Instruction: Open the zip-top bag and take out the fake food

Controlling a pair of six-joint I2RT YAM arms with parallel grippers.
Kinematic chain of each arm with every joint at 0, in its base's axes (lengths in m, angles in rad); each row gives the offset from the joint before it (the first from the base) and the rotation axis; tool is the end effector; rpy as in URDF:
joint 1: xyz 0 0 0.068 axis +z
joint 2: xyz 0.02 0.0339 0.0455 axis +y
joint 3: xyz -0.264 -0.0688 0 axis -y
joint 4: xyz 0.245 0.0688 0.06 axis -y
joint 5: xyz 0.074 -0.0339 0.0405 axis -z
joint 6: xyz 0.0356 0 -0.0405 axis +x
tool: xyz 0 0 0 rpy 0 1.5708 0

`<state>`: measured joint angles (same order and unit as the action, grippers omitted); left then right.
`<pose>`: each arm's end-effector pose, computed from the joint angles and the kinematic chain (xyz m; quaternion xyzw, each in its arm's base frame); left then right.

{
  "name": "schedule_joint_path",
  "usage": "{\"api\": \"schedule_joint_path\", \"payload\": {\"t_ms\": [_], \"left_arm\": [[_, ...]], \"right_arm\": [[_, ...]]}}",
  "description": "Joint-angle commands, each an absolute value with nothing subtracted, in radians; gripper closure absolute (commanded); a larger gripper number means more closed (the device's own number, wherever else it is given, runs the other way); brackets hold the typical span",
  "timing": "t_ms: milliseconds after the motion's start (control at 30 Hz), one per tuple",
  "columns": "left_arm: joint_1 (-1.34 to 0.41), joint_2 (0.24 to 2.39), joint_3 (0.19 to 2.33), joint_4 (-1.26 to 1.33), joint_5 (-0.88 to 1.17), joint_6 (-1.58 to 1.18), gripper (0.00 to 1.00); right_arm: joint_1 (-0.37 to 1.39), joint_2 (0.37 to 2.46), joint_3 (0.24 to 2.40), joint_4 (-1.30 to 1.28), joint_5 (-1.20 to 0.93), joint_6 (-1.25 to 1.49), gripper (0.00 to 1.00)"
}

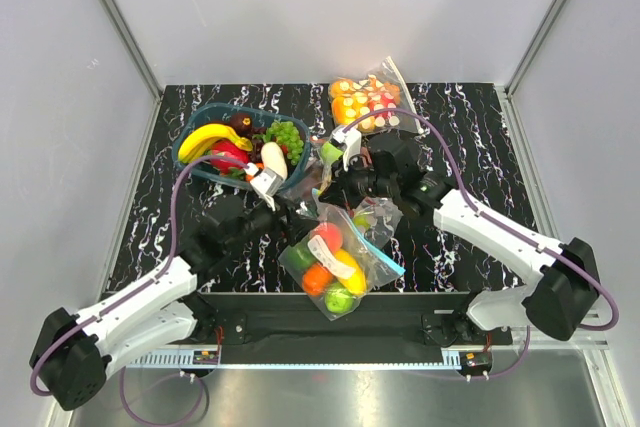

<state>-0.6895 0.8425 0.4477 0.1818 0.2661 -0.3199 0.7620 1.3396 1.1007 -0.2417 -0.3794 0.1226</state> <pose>0.1479 -0.1341 0.2488 0.2236 0.7429 -0.3913 0.4949 0.2128 0.2213 0.3213 -0.3567 0.7665 0.3637 0.3912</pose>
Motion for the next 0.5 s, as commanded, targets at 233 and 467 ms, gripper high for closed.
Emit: {"api": "schedule_joint_path", "payload": {"t_ms": [233, 467], "left_arm": [[-0.669, 0.91, 0.482, 0.452, 0.382, -0.394, 0.21], [-0.65, 0.962, 0.479, 0.509, 0.442, -0.402, 0.3]], "right_arm": [[0.772, 1.284, 1.062, -0.117, -0.494, 0.164, 0.98], [0.772, 1.269, 1.052, -0.109, -0.522, 0.17, 0.98]]}}
